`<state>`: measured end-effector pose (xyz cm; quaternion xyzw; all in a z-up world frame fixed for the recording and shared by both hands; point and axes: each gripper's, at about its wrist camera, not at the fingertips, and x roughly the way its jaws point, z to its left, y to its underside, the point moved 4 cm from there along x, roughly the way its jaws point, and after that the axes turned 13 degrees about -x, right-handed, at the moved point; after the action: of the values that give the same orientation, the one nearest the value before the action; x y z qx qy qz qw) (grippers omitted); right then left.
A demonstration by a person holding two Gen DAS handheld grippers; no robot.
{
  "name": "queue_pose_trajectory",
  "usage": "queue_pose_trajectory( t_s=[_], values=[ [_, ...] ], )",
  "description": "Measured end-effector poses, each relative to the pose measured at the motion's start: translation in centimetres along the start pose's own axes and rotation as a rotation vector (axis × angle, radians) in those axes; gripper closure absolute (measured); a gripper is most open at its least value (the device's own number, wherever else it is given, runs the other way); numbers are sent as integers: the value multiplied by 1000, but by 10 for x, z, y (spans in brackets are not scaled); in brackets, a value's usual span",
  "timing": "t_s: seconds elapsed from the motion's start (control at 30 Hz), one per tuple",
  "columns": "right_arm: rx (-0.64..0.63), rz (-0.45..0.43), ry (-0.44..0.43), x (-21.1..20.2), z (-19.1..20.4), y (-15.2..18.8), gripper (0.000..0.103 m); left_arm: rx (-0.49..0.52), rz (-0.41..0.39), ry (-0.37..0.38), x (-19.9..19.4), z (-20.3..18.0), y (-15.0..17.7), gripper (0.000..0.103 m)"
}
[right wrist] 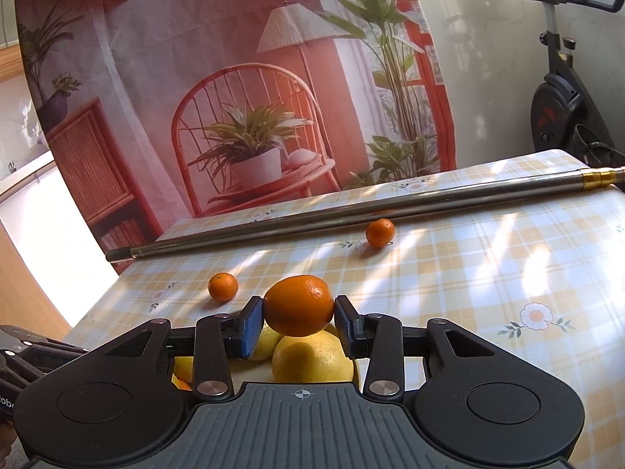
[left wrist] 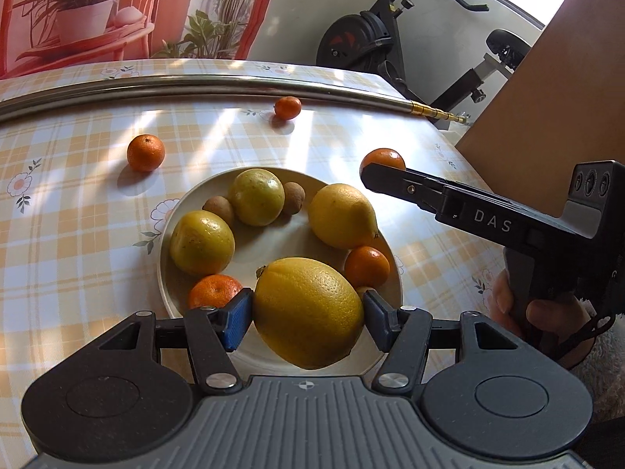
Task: Organize fruits
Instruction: 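Carry the yellow grapefruit and mandarin to the plate and release both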
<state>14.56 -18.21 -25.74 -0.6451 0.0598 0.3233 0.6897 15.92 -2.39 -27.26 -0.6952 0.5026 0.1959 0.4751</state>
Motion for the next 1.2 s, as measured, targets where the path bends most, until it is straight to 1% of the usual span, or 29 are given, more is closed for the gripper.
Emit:
queue_pose_trajectory(
  t_s=[0.2,0.4,0.47,0.6,0.77,1.0,1.2],
  values=[
    [-6,-4,-18,-10,7,4,67,-19,46,-37,7,2,5,40],
    [5,2,-44,-14,7,6,67,-36,50,-79,10,7,7,40],
    [4,4,-46,-14,7,7,67,-25,51,-96,11,6,8,40],
    [10,4,-53,-13,8,7,67,26,41,-153,13,5,10,40],
    [6,9,-61,-12,12,9,67,-27,43,-134,14,13,10,40],
    [4,10,-62,-12,13,9,67,-28,14,-162,13,16,8,40],
    [4,8,-55,-13,12,8,67,-40,1,-156,12,17,7,40]
  ],
)
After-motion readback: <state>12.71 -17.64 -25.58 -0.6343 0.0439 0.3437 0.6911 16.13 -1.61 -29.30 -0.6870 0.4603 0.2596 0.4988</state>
